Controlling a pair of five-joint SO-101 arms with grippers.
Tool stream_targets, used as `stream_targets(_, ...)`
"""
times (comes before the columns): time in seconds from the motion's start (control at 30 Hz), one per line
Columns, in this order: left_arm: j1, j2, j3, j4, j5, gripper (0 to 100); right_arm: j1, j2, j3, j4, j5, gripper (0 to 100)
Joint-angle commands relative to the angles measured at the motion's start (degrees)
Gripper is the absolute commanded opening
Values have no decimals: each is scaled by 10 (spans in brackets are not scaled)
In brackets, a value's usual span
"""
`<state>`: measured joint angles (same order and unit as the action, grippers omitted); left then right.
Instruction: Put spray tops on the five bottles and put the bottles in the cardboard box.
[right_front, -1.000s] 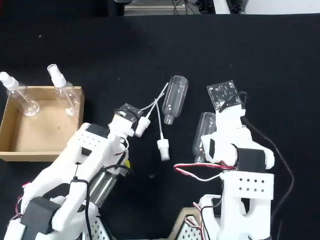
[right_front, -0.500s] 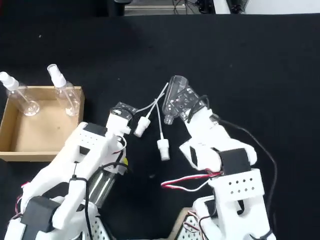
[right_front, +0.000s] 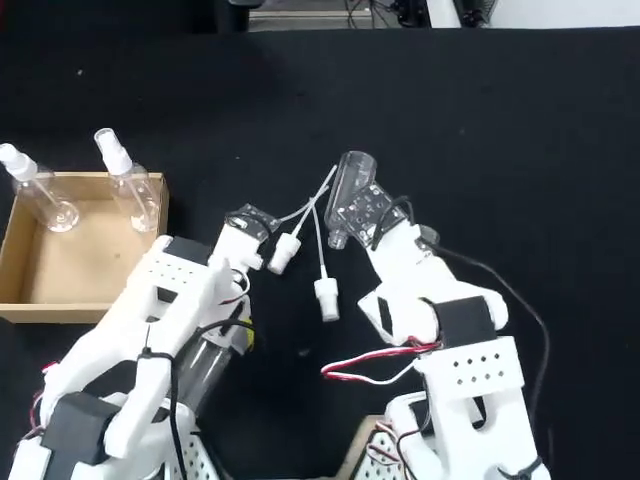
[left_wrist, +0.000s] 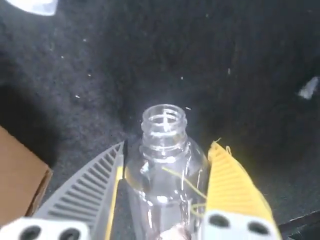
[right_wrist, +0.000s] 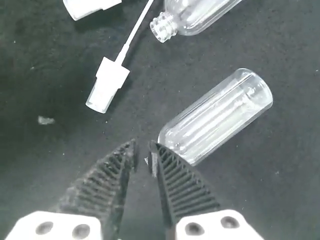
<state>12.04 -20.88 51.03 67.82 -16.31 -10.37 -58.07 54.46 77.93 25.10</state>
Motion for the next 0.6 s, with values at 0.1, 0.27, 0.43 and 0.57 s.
stream_targets(0.1, -2, -117, 5, 36, -14, 189, -7, 2, -7, 1, 5, 15)
stream_targets(0.27, -2, -176, 70, -24, -18, 128, -7, 2, -5, -11, 2, 15)
stream_targets(0.43, 0, -209, 116, -116, 51, 57, -7, 5, 20, -54, 0, 15)
stream_targets(0.57, 29, -230, 150, -144, 69, 59, -7, 5, 28, -76, -40, 15)
